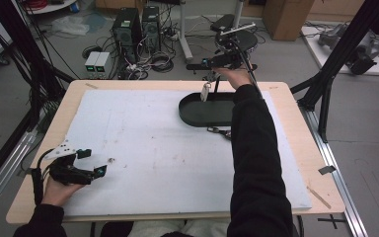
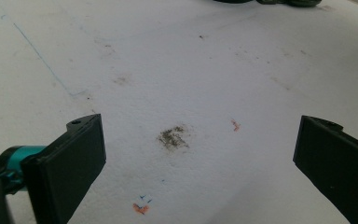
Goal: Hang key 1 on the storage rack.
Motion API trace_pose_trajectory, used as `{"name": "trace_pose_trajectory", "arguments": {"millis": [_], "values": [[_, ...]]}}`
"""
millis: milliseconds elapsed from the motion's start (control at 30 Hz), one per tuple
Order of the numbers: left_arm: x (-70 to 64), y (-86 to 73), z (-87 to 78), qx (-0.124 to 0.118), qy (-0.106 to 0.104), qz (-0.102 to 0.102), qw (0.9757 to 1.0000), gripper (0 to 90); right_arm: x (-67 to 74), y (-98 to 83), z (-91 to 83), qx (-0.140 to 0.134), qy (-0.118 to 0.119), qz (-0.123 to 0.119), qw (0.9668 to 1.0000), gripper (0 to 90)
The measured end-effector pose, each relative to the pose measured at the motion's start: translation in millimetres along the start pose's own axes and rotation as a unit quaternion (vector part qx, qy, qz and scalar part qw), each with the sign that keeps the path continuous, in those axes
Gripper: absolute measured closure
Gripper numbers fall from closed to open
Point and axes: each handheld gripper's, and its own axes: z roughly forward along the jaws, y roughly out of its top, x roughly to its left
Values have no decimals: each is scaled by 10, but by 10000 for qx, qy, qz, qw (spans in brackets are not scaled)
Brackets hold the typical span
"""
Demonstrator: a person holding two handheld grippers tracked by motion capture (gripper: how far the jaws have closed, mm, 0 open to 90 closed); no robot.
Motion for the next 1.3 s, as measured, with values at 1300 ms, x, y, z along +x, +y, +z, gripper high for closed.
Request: {"name": "trace_pose_trajectory", "arguments": {"millis": [1300], "values": [[0,3,2,22,35,31,10000,27,12,-974,-464,446,161,-207,9987,8]]}}
